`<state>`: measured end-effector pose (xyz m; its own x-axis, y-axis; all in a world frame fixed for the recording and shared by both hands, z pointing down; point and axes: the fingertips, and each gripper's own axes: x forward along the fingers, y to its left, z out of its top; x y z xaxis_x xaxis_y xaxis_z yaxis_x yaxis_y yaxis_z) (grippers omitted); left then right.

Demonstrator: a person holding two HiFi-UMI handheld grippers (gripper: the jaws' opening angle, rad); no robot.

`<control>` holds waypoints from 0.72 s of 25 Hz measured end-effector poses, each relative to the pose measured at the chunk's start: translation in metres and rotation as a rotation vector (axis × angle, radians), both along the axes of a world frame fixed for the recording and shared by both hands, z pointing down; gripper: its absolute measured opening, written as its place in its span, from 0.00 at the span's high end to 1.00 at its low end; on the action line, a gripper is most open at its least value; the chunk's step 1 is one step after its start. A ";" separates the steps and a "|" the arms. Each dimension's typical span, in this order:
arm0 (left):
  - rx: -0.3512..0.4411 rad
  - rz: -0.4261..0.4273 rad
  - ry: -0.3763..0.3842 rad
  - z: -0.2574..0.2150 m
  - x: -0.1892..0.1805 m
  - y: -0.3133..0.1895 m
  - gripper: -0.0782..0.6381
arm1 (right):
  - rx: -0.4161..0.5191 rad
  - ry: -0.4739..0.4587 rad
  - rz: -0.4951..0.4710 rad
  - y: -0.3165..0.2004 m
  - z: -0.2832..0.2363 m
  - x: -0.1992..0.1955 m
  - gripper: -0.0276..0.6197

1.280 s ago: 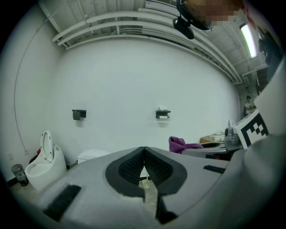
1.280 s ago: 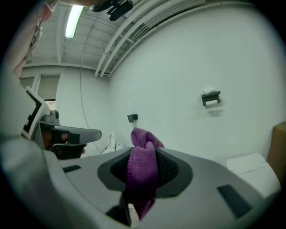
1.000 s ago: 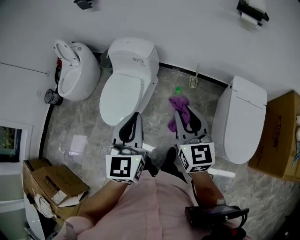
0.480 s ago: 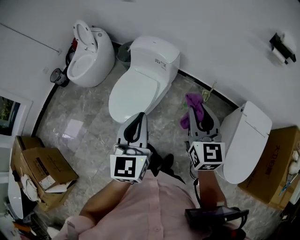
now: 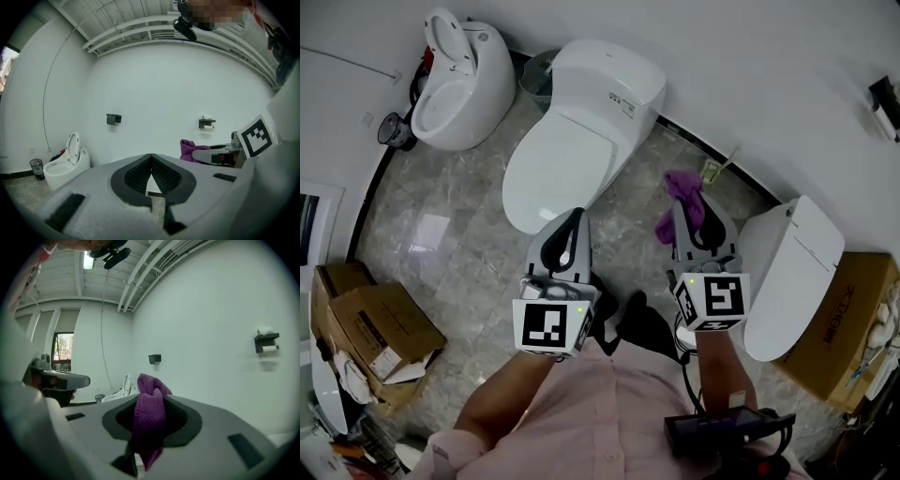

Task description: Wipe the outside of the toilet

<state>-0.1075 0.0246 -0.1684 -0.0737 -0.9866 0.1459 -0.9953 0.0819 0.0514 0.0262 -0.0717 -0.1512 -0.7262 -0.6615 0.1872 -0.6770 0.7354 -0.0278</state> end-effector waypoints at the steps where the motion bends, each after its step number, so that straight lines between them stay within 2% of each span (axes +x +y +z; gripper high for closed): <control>1: 0.000 0.001 -0.003 0.004 -0.001 -0.006 0.88 | 0.001 0.001 -0.002 -0.006 0.006 -0.001 0.79; 5: 0.009 -0.008 -0.014 0.024 0.005 -0.017 0.88 | 0.005 0.006 -0.025 -0.023 0.036 -0.002 0.79; 11: 0.038 -0.055 -0.032 0.076 0.016 -0.027 0.88 | 0.001 0.000 -0.053 -0.049 0.108 0.001 0.79; 15: -0.018 -0.046 -0.013 0.136 0.031 -0.030 0.88 | -0.012 0.000 -0.065 -0.061 0.166 0.003 0.79; 18: -0.003 -0.039 0.005 0.180 0.041 -0.036 0.88 | -0.024 0.001 -0.067 -0.071 0.218 0.004 0.79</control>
<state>-0.0664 -0.0112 0.0115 -0.1109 -0.9826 0.1490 -0.9911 0.1204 0.0560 0.0302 -0.1426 0.0666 -0.7688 -0.6063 0.2035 -0.6260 0.7785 -0.0456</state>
